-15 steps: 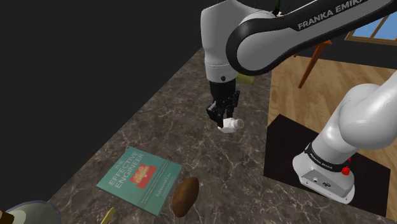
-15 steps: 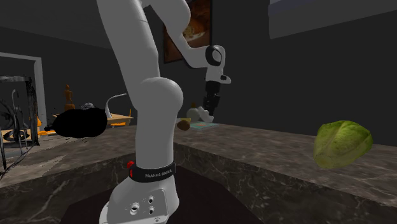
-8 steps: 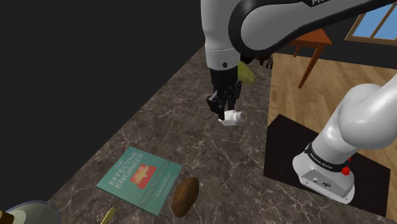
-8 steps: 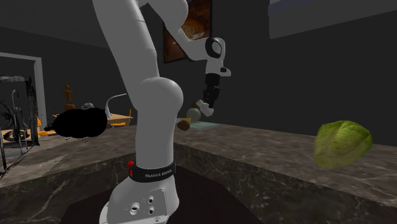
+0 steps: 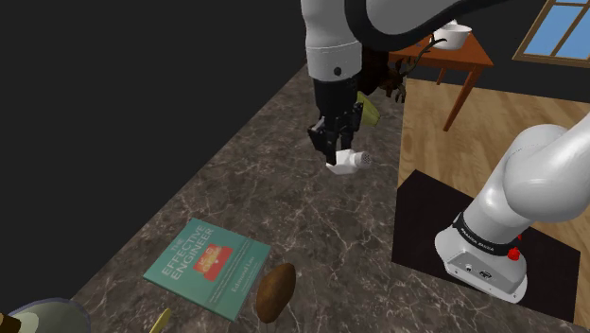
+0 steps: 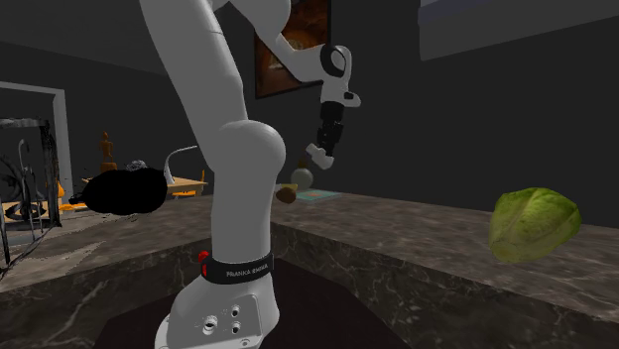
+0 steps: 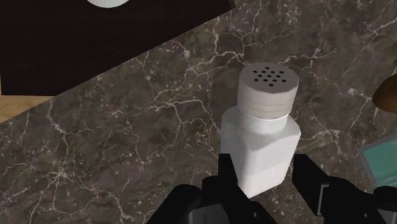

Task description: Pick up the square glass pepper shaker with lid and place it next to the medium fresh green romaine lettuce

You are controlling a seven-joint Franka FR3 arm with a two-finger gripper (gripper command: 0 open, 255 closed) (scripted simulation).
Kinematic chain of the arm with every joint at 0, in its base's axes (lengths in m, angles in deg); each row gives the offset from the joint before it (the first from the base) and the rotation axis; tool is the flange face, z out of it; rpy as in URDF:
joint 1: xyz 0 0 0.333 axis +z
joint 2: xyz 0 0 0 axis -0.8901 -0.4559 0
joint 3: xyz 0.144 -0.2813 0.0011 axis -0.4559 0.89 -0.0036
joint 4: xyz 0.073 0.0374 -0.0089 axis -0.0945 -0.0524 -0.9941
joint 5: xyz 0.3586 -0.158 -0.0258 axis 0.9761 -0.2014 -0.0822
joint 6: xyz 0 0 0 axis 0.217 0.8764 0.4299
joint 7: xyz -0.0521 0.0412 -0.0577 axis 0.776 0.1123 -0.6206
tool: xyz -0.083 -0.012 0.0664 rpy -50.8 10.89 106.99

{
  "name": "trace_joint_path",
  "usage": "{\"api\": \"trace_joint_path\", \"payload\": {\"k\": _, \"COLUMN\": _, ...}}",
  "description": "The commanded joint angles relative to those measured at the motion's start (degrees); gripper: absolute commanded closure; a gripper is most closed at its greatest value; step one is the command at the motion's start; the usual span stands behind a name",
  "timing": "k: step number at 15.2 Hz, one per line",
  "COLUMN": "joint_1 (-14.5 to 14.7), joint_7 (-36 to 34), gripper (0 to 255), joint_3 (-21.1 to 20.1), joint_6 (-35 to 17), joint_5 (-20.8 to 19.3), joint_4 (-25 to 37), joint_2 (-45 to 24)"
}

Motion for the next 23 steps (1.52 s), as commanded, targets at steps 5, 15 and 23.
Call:
{"api": "trace_joint_path", "payload": {"k": 5, "joint_1": -0.17, "joint_7": -0.21, "gripper": 255, "joint_3": 0.68, "joint_6": 4.86, "joint_5": -0.31, "joint_4": 4.34, "joint_2": 0.49}}
{"api": "trace_joint_path", "payload": {"k": 15, "joint_1": -5.11, "joint_7": 8.94, "gripper": 255, "joint_3": 7.08, "joint_6": 5.67, "joint_5": -6.03, "joint_4": 9.11, "joint_2": -4.68}}
{"api": "trace_joint_path", "payload": {"k": 23, "joint_1": -9.65, "joint_7": 17.01, "gripper": 255, "joint_3": 12.24, "joint_6": 5.64, "joint_5": -11.03, "joint_4": 16.83, "joint_2": -12.99}}
